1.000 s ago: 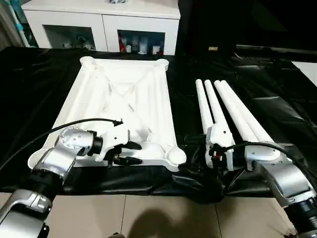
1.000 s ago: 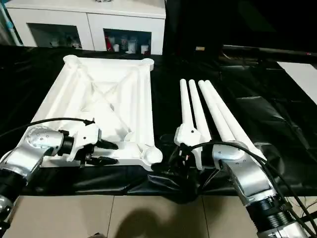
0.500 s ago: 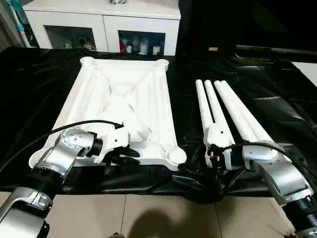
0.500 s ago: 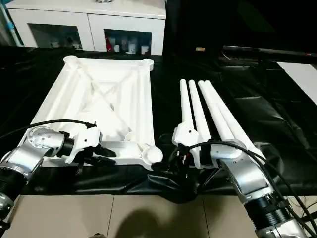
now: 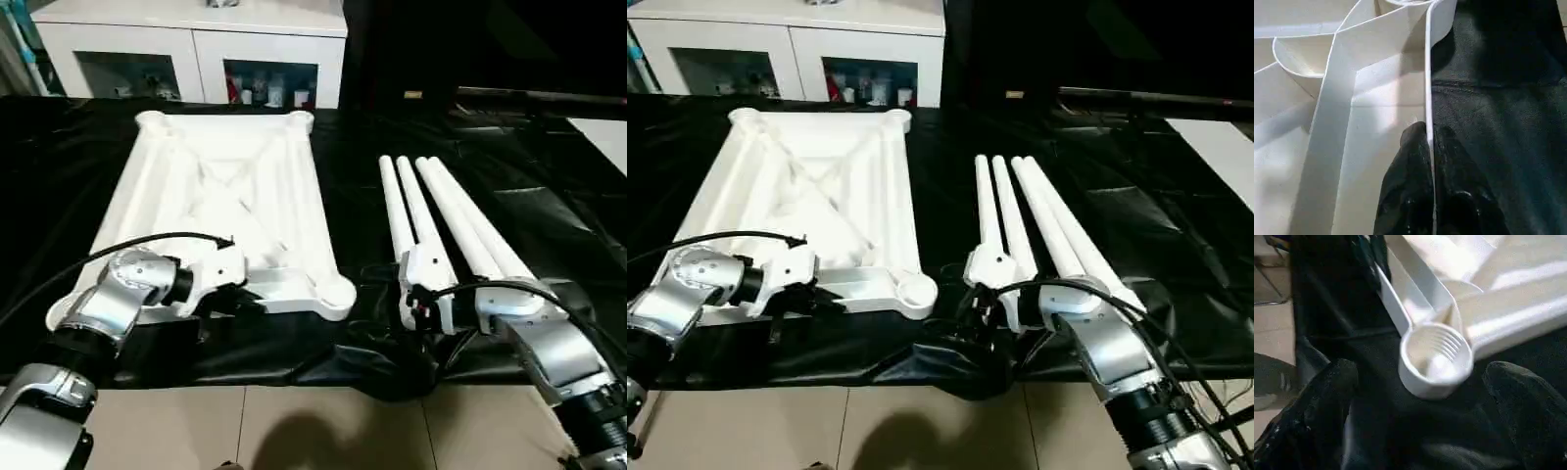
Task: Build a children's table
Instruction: Move table base
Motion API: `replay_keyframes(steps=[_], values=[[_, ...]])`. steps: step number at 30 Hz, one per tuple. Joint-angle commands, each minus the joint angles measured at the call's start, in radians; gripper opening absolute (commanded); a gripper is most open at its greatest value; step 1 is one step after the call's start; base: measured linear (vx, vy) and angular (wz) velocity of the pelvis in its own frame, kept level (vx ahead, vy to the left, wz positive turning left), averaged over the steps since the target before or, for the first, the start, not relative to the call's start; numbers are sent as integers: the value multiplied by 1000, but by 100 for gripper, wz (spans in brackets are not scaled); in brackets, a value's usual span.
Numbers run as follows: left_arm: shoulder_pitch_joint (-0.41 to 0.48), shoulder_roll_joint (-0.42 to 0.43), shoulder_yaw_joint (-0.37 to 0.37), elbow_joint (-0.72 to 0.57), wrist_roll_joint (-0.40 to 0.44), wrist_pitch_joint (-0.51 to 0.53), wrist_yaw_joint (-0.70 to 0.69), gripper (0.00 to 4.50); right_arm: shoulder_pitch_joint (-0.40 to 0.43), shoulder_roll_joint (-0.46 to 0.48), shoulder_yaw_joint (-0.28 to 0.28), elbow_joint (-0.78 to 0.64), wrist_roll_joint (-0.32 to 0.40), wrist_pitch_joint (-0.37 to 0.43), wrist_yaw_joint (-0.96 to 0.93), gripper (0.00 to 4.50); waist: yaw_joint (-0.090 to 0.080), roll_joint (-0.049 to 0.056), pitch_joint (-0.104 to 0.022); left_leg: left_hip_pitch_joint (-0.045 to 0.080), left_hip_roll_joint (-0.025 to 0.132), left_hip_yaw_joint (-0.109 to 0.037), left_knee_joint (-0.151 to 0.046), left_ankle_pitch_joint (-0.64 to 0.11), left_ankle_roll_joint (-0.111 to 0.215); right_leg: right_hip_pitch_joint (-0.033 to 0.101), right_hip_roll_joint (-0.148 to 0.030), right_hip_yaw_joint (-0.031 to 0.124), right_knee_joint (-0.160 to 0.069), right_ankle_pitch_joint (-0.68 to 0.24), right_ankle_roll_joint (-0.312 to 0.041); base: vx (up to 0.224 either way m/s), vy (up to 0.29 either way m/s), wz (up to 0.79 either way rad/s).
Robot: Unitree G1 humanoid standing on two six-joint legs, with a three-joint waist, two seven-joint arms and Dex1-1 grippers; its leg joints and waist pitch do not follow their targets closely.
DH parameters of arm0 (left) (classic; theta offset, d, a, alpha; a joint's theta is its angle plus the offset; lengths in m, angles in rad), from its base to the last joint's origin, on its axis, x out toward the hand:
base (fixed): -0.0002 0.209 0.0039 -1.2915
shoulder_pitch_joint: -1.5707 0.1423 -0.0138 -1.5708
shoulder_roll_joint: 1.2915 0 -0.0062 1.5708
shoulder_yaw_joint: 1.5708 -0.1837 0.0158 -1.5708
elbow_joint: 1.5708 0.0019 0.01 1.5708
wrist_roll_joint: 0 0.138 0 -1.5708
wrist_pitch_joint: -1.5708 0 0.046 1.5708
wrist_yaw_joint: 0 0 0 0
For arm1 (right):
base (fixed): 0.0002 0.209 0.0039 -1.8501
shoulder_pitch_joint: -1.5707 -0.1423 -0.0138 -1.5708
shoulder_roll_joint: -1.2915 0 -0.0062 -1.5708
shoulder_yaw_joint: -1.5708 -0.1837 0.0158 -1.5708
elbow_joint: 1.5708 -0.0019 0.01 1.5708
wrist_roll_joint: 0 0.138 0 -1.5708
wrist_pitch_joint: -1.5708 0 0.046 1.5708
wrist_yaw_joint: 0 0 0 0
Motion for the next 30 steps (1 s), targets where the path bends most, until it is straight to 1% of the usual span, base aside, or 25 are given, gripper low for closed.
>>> replay_keyframes(steps=[1, 3, 4, 5, 7, 8, 11, 14, 18, 21, 22, 23, 25, 26, 27, 28, 29, 30], values=[[7, 41, 29, 28, 27, -5, 26, 6, -13, -3, -15, 10, -8, -14, -9, 450, 7, 10, -51, 11, 48, -18, -77, -199, 6, 36, -84, 48, -82, -38, -251, 0, 0, 0], [9, 49, 31, 34, 27, 0, 30, 6, -15, -3, -16, 12, -9, -15, -11, 450, 4, 11, -52, 11, 48, -18, -77, -190, 8, 37, -82, 47, -79, -21, -251, 0, 0, 0], [12, 58, 37, 47, 26, 1, 41, 6, -17, -2, -16, 16, -10, -17, -12, 450, 3, 7, -52, 10, 47, -16, -75, -185, 11, 36, -82, 48, -80, -10, -254, 0, 0, 0], [14, 63, 42, 53, 26, -1, 47, 6, -18, -2, -16, 18, -11, -18, -13, 450, 3, 9, -52, 10, 47, -16, -74, -178, 15, 36, -82, 48, -78, 0, -258, 0, 0, 0], [13, 68, 45, 63, 32, -11, 60, 6, -20, 0, -17, 23, -13, -20, -15, 450, 1, 8, -53, 10, 47, -15, -74, -170, 19, 37, -81, 47, -77, 13, -259, 0, 0, 0], [12, 70, 46, 68, 38, -16, 69, 6, -22, 1, -16, 26, -15, -21, -16, 450, 0, 10, -52, 9, 48, -16, -74, -172, 19, 37, -82, 47, -76, 12, -260, 0, 0, 0], [9, 74, 45, 80, 58, -31, 98, 6, -28, 7, -16, 42, -22, -29, -21, 450, -1, 9, -51, 12, 48, -15, -74, -189, 18, 34, -82, 48, -79, -10, -262, 0, 0, 0], [11, 64, 51, 77, 47, -38, 102, 6, -37, 11, -14, 58, -31, -39, -30, 450, 0, 9, -51, 12, 49, -14, -74, -185, 17, 34, -82, 48, -79, -8, -264, 0, 0, 0], [6, 65, 50, 103, 67, -76, 134, 6, -43, 12, -16, 67, -38, -46, -40, 450, 1, 10, -51, 13, 49, -14, -75, -190, 12, 33, -82, 48, -78, -6, -264, 0, 0, 0], [9, 67, 55, 102, 54, -89, 118, 6, -47, 17, -24, 77, -38, -66, -50, 450, 1, 10, -51, 13, 49, -14, -75, -191, 11, 34, -83, 49, -79, -9, -260, 0, 0, 0], [11, 69, 57, 98, 55, -105, 131, 6, -49, 20, -30, 80, -33, -67, -55, 450, 2, 12, -51, 12, 49, -14, -75, -188, 10, 34, -83, 49, -78, -5, -260, 0, 0, 0], [14, 68, 71, 85, 29, -84, 107, 6, -53, 27, -44, 81, -21, -57, -62, 450, 1, 12, -52, 12, 49, -14, -75, -186, 9, 34, -83, 49, -77, 2, -262, 0, 0, 0], [19, 70, 87, 64, 0, -52, 79, 47, -57, 34, -62, 80, -7, -44, -71, 450, 1, 12, -53, 13, 50, -14, -75, -179, 10, 34, -83, 49, -75, 20, -267, 0, 0, 0], [24, 75, 94, 47, -15, -35, 63, 59, -60, 39, -75, 77, 5, -29, -78, 450, 0, 12, -54, 12, 50, -13, -74, -165, 14, 35, -81, 48, -71, 49, -273, 0, 0, 0], [27, 82, 96, 37, -18, -34, 61, 62, -63, 44, -86, 71, 19, -13, -80, 450, 0, 11, -56, 12, 49, -14, -73, -159, 17, 37, -81, 48, -69, 63, -275, 0, 0, 0], [30, 90, 99, 33, -21, -37, 60, 71, -67, 50, -97, 66, 34, 0, -82, 450, -1, 11, -56, 12, 49, -13, -73, -152, 24, 35, -80, 48, -69, 77, -277, 0, 0, 0], [31, 101, 108, 26, -19, -53, 77, 84, -73, 59, -114, 57, 56, 22, -89, 450, 1, 14, -57, 13, 48, -12, -70, -143, 31, 35, -79, 48, -68, 96, -280, 0, 0, 0], [31, 107, 116, 21, -22, -57, 84, 95, -78, 65, -124, 53, 66, 31, -97, 450, 1, 12, -58, 13, 48, -11, -70, -136, 35, 36, -79, 49, -67, 107, -282, 0, 0, 0]])
